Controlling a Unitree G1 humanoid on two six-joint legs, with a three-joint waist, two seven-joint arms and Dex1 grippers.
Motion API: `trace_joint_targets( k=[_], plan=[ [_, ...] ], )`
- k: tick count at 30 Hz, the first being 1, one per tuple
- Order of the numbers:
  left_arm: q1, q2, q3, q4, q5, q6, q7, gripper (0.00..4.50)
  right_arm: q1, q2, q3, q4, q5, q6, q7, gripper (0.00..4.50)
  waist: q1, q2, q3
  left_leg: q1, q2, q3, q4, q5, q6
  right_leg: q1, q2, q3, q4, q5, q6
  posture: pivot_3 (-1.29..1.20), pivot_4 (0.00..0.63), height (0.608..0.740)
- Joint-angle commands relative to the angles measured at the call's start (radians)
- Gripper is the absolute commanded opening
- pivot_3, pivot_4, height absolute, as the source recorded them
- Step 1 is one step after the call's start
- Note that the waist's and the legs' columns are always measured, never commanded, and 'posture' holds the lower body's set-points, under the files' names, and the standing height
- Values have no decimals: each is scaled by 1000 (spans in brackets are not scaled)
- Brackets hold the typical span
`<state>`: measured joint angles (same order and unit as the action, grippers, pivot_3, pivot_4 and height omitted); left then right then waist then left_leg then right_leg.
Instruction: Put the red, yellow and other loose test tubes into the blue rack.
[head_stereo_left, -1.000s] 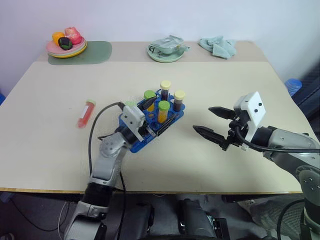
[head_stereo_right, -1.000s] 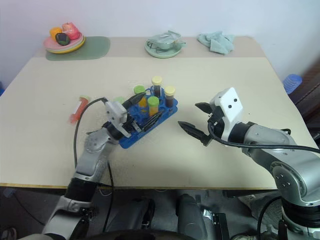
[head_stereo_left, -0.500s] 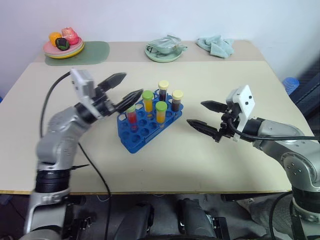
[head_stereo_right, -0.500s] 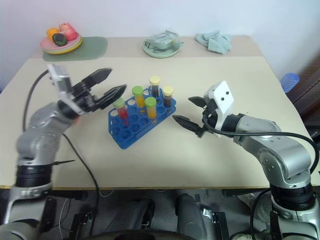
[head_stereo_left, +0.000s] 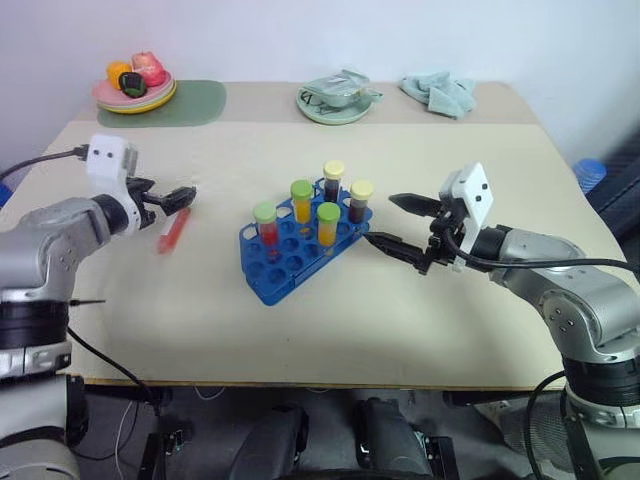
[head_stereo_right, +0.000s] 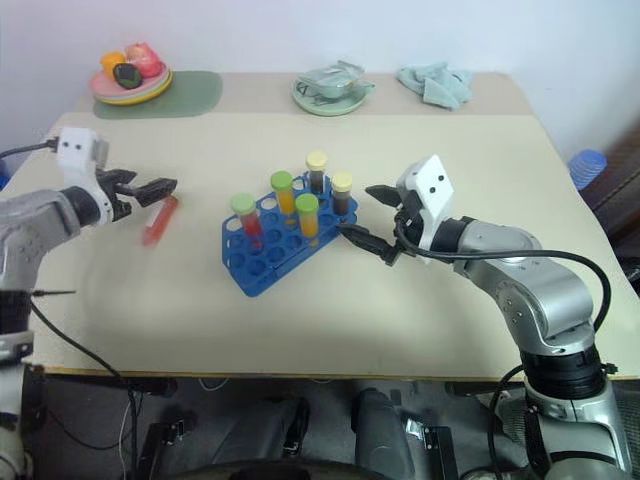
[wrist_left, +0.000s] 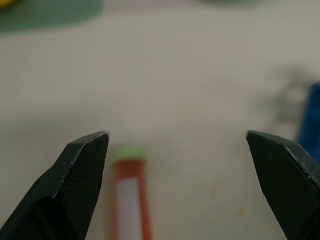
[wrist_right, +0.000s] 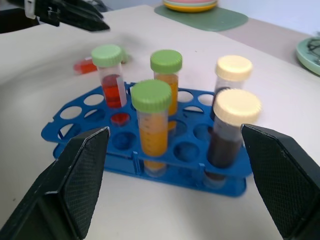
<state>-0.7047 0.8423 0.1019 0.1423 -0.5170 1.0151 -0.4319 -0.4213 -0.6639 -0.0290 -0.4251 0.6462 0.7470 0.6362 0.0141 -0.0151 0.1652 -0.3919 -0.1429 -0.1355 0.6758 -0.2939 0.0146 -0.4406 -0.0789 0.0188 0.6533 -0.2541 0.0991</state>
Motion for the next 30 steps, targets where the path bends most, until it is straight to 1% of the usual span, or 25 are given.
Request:
trace_joint_targets(
  k=[1, 3, 5, 9, 14, 17, 20, 23, 25, 28, 30],
  plan=[
    [-119, 34, -83, 50, 39, 243, 3, 4487, -25, 11, -9, -9, -9, -22, 7, 4321, -3, 1, 0, 0, 0, 0, 0, 0, 0, 0, 0, 0, 0, 0, 0, 0, 150, 740],
    [-169, 22, -93, 94, 67, 296, 27, 4487, -27, 16, -9, -11, -12, -20, 6, 4321, -9, 1, 0, 0, -1, 0, -1, 0, 0, -1, 0, 0, 0, 0, 0, 0, 150, 740],
    [-222, 7, -103, 177, 104, 331, 47, 4487, -26, 19, -9, -14, -15, -19, 6, 4321, -14, 1, 0, 0, -1, 0, -1, 0, 0, -2, 0, 0, 1, 0, 0, 0, 150, 740],
    [-337, -35, -125, 410, 194, 321, 89, 4487, -25, 26, -9, -13, -20, -20, 3, 4321, -23, 0, 0, 0, -1, 0, 0, 0, -1, -2, 0, 0, 2, 0, 0, 0, 150, 740],
    [-441, -75, -183, 618, 285, 228, 52, 4487, -5, 30, -12, -16, -31, -28, 3, 4321, -24, 0, 0, 0, -1, 0, 0, 0, -1, -2, 0, 0, 3, 0, 0, 0, 150, 740],
    [-483, -92, -215, 707, 330, 189, 15, 4487, 7, 28, -18, -25, -33, -27, 4, 4321, -24, 0, 0, 0, -1, 0, 0, 0, -1, -2, 0, 0, 3, 0, 0, 0, 150, 740],
    [-521, -122, -237, 837, 381, 106, -13, 4487, 29, 15, -25, -40, -26, -23, 13, 4321, -25, 0, 0, -1, -1, 0, 0, 0, -1, -2, 0, 0, 3, 0, 0, 0, 150, 740],
    [-549, -149, -240, 954, 419, 34, -40, 4487, 53, -9, -41, -68, 3, -34, 67, 4321, -25, 0, 0, -1, -1, 0, 0, 0, -1, -2, 0, 0, 3, 0, 0, 0, 150, 740],
    [-561, -160, -242, 997, 441, 9, -54, 4487, 59, -13, -56, -98, 44, -48, 116, 4321, -27, 0, 0, -1, -1, 0, 0, 0, -1, -2, 0, 0, 3, 0, 0, 0, 150, 740],
    [-573, -174, -241, 1040, 472, -15, -67, 4487, 21, -4, -49, -125, 90, -45, 154, 4321, -27, 0, 0, -1, -1, 0, 1, 0, -1, -2, 0, 0, 3, 0, 0, 0, 150, 740],
    [-584, -185, -239, 1060, 489, -24, -73, 4487, -57, 9, -33, -121, 139, 18, 133, 4321, -30, 0, 0, -1, -1, 1, 1, 0, -1, -2, 0, 1, 4, 0, 1, 0, 150, 740]
  ],
)
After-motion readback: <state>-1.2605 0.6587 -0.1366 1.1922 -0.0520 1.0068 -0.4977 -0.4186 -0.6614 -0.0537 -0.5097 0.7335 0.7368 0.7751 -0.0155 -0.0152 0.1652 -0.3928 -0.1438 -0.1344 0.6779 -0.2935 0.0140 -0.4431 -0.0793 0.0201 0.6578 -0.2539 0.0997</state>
